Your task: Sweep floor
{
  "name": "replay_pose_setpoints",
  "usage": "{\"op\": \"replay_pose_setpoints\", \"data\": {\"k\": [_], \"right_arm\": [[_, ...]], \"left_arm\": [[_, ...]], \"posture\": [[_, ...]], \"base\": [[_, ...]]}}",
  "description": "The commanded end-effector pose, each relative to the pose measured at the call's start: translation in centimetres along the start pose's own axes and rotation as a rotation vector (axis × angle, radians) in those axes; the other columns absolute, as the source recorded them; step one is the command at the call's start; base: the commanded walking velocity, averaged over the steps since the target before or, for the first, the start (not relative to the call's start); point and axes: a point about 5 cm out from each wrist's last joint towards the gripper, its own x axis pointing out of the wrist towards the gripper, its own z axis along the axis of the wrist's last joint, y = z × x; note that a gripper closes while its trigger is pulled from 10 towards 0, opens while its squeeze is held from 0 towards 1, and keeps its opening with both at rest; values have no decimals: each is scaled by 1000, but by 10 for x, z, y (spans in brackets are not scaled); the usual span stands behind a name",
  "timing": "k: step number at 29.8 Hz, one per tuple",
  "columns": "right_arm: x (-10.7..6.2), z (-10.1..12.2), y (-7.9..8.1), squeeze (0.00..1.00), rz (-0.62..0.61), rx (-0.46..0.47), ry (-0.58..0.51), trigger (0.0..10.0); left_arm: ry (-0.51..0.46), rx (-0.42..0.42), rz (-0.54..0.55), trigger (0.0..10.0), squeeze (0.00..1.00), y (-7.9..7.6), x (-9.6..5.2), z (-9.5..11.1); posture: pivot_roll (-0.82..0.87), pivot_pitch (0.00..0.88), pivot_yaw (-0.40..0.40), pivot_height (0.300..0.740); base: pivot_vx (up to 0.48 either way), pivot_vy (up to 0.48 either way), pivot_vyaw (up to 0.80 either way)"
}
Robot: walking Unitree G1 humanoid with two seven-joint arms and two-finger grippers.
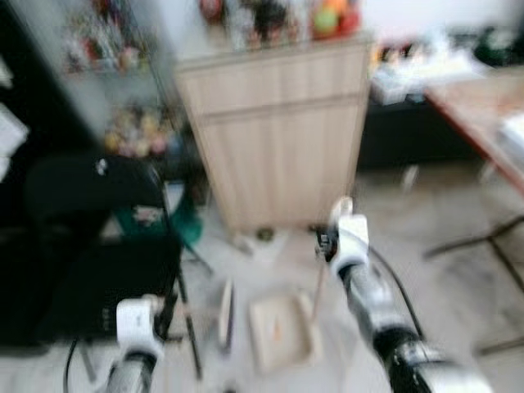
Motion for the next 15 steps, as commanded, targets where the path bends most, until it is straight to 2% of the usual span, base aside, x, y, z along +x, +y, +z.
{"op": "replay_pose_setpoints", "data": {"k": [1, 15], "right_arm": [[3, 8, 6, 0, 11, 22, -33, 10000], [3, 7, 7, 0, 4, 29, -31, 10000]], "left_arm": [[-22, 37, 6, 10000, 0, 7, 4, 8], [-21, 41, 9, 10000, 0, 8, 4, 9]], "posture": [[-221, 61, 149, 740], [-215, 81, 154, 740]], "base": [[-262, 0, 0], [-257, 0, 0]]}}
